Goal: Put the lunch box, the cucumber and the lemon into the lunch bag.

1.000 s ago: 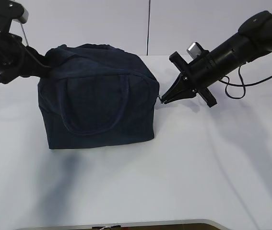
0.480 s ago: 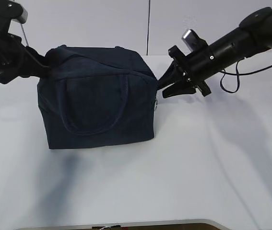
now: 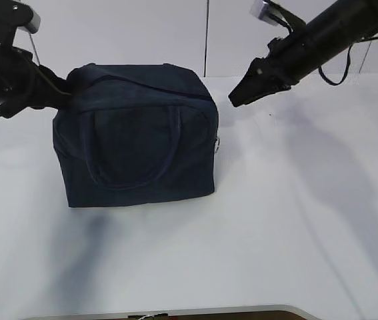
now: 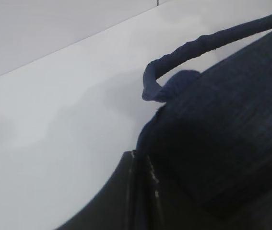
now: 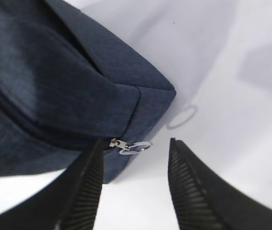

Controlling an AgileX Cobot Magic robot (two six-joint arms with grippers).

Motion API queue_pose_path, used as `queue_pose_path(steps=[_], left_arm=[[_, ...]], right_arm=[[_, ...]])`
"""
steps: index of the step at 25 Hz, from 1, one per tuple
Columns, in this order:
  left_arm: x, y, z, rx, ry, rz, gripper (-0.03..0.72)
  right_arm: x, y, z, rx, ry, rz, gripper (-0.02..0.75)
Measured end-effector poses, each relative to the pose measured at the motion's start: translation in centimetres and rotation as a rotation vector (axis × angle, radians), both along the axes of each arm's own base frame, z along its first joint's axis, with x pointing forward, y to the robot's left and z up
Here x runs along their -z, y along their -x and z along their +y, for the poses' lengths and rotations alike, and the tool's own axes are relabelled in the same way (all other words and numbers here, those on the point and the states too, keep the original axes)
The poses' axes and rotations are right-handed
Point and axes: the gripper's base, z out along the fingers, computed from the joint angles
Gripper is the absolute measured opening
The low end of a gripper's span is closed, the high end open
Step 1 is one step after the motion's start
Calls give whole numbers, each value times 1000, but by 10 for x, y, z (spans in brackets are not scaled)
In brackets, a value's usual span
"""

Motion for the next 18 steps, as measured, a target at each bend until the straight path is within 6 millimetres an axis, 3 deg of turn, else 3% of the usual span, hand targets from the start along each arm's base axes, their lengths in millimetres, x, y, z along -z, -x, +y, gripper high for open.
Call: queue_pose_path(steps=[6, 13, 18], left_arm=[[0, 1, -1, 12, 7, 5, -15], [-2, 4, -4, 133, -78, -23, -6], [-17, 12, -4, 317, -277, -116, 133]], right_arm=[[-29, 12, 1, -193, 107, -226, 365], [-42, 20, -5, -283, 256, -310, 365], [-49, 23, -6, -295, 279, -333, 367]])
